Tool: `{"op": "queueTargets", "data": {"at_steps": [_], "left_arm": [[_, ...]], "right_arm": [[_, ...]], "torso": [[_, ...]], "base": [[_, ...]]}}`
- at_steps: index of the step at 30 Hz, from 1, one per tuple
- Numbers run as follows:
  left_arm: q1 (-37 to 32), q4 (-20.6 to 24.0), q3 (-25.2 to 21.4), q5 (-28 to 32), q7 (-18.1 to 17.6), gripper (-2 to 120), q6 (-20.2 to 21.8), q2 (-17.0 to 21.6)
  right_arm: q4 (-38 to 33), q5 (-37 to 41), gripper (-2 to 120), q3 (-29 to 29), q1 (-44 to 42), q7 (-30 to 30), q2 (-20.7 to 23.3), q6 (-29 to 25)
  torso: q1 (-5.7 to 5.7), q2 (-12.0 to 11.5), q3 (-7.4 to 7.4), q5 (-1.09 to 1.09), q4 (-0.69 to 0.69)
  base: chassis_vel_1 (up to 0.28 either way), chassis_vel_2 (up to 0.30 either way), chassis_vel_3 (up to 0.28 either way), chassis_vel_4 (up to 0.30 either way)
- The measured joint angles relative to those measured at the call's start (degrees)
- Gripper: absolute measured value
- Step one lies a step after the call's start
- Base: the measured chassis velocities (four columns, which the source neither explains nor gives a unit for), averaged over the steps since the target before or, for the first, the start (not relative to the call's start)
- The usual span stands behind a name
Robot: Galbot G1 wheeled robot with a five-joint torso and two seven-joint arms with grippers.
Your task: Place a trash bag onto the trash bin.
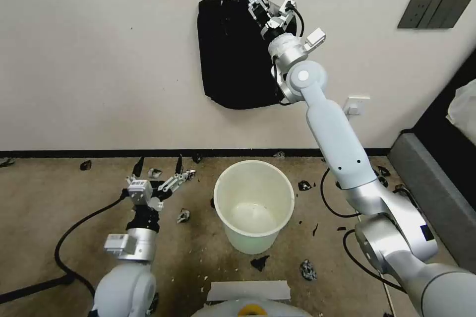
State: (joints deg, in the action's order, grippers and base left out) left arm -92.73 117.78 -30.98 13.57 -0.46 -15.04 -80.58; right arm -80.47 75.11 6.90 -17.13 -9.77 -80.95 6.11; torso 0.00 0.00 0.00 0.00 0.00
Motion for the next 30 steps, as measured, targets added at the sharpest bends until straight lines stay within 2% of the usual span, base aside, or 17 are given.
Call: {"op": "queueTargets", "data": {"at_steps": [4,13,23,30], "left_arm": [[-0.3,0.1,0.0,0.0,0.0,100,0.0,-0.1],[-0.6,0.5,0.0,0.0,0.0,100,-0.1,-0.3],[-0.3,0.3,1.0,-0.1,0.0,100,-0.3,-1.2],[-0.4,0.4,1.6,-0.6,0.1,100,-0.4,-1.9]], "right_arm": [[-2.9,-1.0,0,-2.0,-2.3,-1.7,1.5,-2.3],[-14.5,-2.0,0,-6.3,-12.8,-2.2,6.4,-5.2],[-24.8,-3.8,0,-7.3,-22.7,-2.3,13.0,-6.0],[-29.6,-5.3,0,-7.2,-29.2,-3.4,15.3,-6.1]], "torso": [[0.00,0.0,0.00,0.00,0.00],[0.00,0.0,0.00,0.01,0.00],[0.00,0.0,0.00,0.01,0.00],[0.00,0.0,0.00,0.00,-0.01]], "base": [[0.000,0.000,0.000,0.000],[0.000,0.000,0.000,0.000],[0.000,0.000,0.000,0.000],[0.000,0.000,0.000,0.000]]}}
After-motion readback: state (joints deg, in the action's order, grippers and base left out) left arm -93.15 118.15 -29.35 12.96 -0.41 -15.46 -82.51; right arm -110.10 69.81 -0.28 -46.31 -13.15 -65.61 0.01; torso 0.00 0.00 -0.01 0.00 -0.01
